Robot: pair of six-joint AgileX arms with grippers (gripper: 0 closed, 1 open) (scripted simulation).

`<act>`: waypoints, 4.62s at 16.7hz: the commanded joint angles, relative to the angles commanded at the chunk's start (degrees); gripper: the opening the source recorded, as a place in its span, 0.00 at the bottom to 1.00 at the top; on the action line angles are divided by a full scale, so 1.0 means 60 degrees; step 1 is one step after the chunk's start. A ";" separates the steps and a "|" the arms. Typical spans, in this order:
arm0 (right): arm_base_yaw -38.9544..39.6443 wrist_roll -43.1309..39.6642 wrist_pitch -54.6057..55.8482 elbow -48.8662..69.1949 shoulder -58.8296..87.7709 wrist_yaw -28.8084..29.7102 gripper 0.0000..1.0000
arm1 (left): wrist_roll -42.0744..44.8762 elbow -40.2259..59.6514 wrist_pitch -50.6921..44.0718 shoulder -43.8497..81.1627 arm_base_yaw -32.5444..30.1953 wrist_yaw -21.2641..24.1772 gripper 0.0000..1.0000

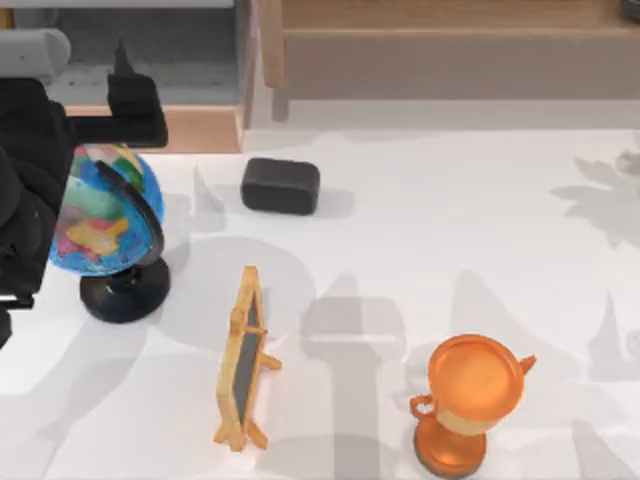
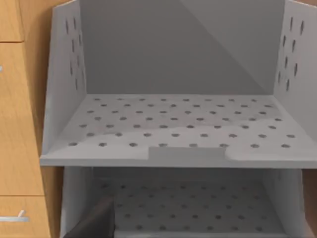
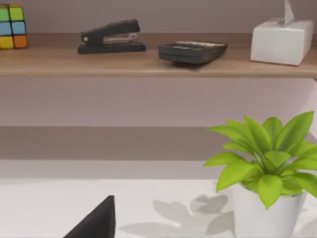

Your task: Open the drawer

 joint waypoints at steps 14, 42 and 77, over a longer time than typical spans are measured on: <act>0.0000 0.0000 0.0000 0.0000 0.0000 0.0000 1.00 | 0.6195 0.2282 0.1996 0.4391 0.3807 0.3340 1.00; 0.0000 0.0000 0.0000 0.0000 0.0000 0.0000 1.00 | 1.4971 0.6688 0.4136 1.0932 0.7521 0.7873 1.00; 0.0000 0.0000 0.0000 0.0000 0.0000 0.0000 1.00 | 1.4954 0.4034 0.5459 0.9807 0.8230 0.8535 0.00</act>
